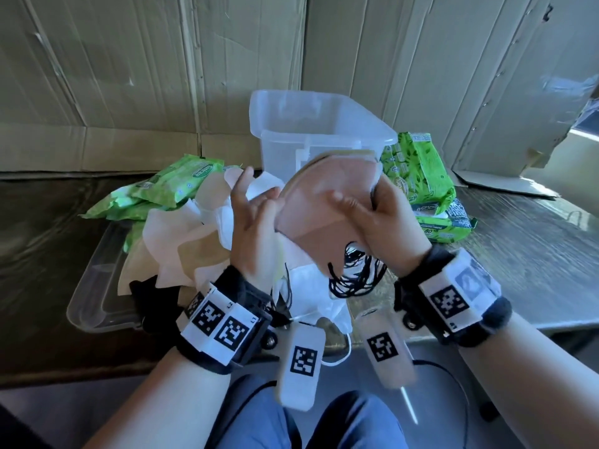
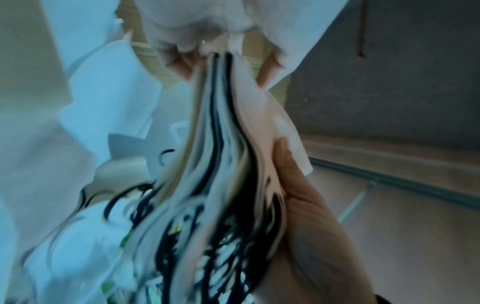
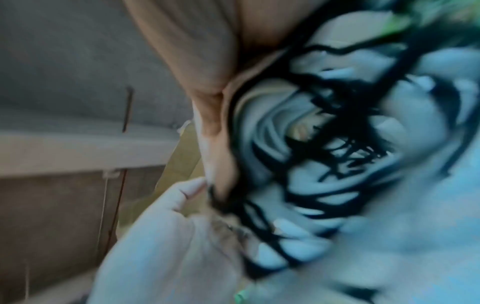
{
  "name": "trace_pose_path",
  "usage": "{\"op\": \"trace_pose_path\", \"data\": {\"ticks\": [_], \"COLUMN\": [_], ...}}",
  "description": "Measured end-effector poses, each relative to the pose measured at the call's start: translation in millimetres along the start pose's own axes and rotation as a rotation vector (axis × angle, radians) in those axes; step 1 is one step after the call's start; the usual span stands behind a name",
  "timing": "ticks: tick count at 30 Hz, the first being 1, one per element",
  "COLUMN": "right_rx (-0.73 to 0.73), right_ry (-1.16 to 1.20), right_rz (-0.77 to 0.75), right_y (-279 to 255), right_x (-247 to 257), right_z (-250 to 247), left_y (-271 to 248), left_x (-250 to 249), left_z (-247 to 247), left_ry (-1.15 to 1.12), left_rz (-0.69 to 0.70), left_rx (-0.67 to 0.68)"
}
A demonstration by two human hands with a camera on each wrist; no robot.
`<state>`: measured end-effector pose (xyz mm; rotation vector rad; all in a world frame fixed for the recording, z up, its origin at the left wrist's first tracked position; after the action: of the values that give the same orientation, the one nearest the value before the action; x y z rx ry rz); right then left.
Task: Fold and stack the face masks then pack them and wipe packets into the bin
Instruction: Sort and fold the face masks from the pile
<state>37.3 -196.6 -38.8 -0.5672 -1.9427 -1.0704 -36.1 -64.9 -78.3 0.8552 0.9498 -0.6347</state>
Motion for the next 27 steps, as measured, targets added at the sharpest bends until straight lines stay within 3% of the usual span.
{"op": "trace_pose_path", "data": {"ticks": [2,4,8,11,13,17,21,24,27], "right_rx": [-0.097,-0.075,0.099,0.296,0.352,0.237,0.075,0.093,0.211], "right_ry": [0.052,0.139,0.124,-0.061,-0.153,0.019,0.074,0.079,0.086], "right_rz": [-0.021,0.015,0.013,0.07,0.11,0.227,0.186,0.193,0.243], "right_y": [0.5,-1.5,-7.1,-6.4,-4.0,4.5,10.4,8.9,8.6], "right_x": [-3.4,-10.1,-14.6,-20.2,-20.3,-22.2,-21.5,-23.1,-26.5], "right_z": [0.3,11.2,25.1,26.7,23.8,7.8,4.2,9.5,14.8], "left_y": [-1.0,-3.4,-7.1,-9.6,-6.6,2.7,3.0,4.3,6.7], "left_x": [15.4,23.0,17.0,10.3,4.6,0.4,-7.4,-7.8,-2.9], "left_z": [0.6,6.0,0.9,-8.2,-14.1,-28.3,-25.3,-21.5,-25.3], "left_ry": [-0.141,-0.12,0.099,0.19,0.232,0.182,0.275,0.297,0.252], "left_rz": [-0.096,-0.143,-0.071,-0.002,0.023,0.062,0.153,0.103,0.044], "left_rx": [-0.036,-0.007,-0.045,-0.079,-0.061,0.032,0.169,0.304,0.343]}}
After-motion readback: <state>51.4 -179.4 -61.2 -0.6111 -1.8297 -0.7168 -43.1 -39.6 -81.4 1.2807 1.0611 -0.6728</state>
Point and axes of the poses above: each hand's wrist, its own y-axis towards the middle knuckle, its own z-axis out of the palm, x = y × z, the point moved 6 cm from there along y, towards the middle knuckle, and after that the axes turned 5 degrees about x, right-handed, at the moved point
